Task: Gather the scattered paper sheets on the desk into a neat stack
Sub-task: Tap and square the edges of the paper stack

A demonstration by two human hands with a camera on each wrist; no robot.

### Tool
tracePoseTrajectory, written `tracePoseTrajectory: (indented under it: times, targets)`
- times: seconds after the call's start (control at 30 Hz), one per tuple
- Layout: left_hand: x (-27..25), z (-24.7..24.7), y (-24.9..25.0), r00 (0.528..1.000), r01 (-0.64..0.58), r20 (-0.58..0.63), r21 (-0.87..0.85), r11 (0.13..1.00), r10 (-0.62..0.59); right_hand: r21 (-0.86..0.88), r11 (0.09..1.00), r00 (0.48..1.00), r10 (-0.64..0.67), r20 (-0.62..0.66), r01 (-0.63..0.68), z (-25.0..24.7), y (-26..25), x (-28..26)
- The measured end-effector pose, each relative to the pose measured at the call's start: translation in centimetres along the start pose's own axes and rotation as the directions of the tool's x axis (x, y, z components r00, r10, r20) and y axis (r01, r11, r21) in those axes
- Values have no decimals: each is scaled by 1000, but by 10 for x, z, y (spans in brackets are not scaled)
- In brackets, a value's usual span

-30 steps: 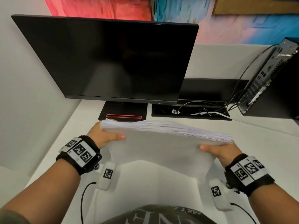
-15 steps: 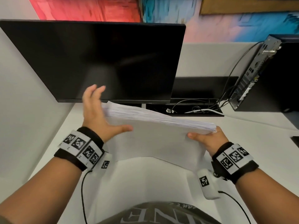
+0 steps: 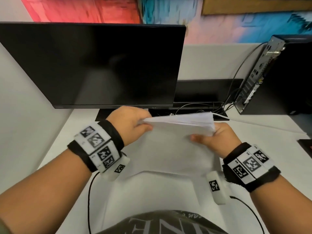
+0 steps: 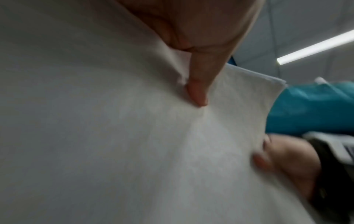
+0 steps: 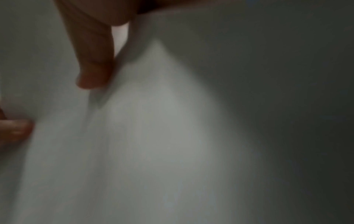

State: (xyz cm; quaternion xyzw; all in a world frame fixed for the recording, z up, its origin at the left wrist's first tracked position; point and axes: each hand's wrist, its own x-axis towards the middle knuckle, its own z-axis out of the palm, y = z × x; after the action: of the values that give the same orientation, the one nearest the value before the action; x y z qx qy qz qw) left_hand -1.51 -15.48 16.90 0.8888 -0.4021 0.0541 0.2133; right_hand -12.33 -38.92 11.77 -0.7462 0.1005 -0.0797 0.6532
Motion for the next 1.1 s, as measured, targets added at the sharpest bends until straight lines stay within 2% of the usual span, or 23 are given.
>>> tracePoseTrajectory:
  times: [0.07, 0.13, 0.2, 0.27, 0.33, 0.37, 0.4, 0.47, 0.57, 0.63, 0.73, 0.97, 1.1]
  targets:
    - [-7, -9, -14, 992, 75, -81, -232, 970, -96, -101, 994, 999, 32, -6, -32, -9, 0, 3]
    - [-15, -13, -27, 977, 127, -115, -360, 924, -179, -169, 985, 998, 32, -50, -40, -15, 1, 9]
    - [-23, -12, -34, 959, 169, -127, -464, 870, -254, -114, 993, 989, 16, -145, -33, -13, -1, 13]
    - [-32, -10, -39, 931, 175, -162, -589, 789, -328, 187, 982, 983, 5, -184, 30, -3, -7, 14]
    - [-40, -5, -43, 901, 152, -199, -688, 710, -386, 541, 837, 993, -29, -111, 84, 11, -15, 14]
    - [-43, -3, -44, 886, 137, -218, -720, 680, -409, 611, 787, 996, -51, -72, 85, 20, -19, 13]
    - [-46, -1, -44, 866, 126, -241, -741, 659, -437, 600, 795, 996, -74, -45, 86, 30, -23, 10]
    - [-53, 6, -41, 813, 120, -299, -753, 647, -499, 466, 876, 992, -108, -61, 124, 50, -28, 3]
    - [-63, 20, -31, 713, 146, -416, -698, 701, -564, 260, 936, 963, -190, -193, 237, 72, -30, -4]
    - [-72, 31, -29, 677, 165, -467, -658, 735, -569, 143, 956, 946, -216, -241, 255, 80, -27, -7]
    - [-84, 46, -30, 660, 188, -476, -645, 741, -581, 81, 970, 946, -202, -252, 229, 90, -15, -11]
    - [-96, 75, -32, 636, 282, -455, -615, 736, -623, 106, 992, 967, -45, -249, 74, 97, 11, -4]
    - [-95, 86, -40, 641, 261, -455, -628, 733, -618, 100, 994, 969, -17, -245, 42, 97, 24, -3]
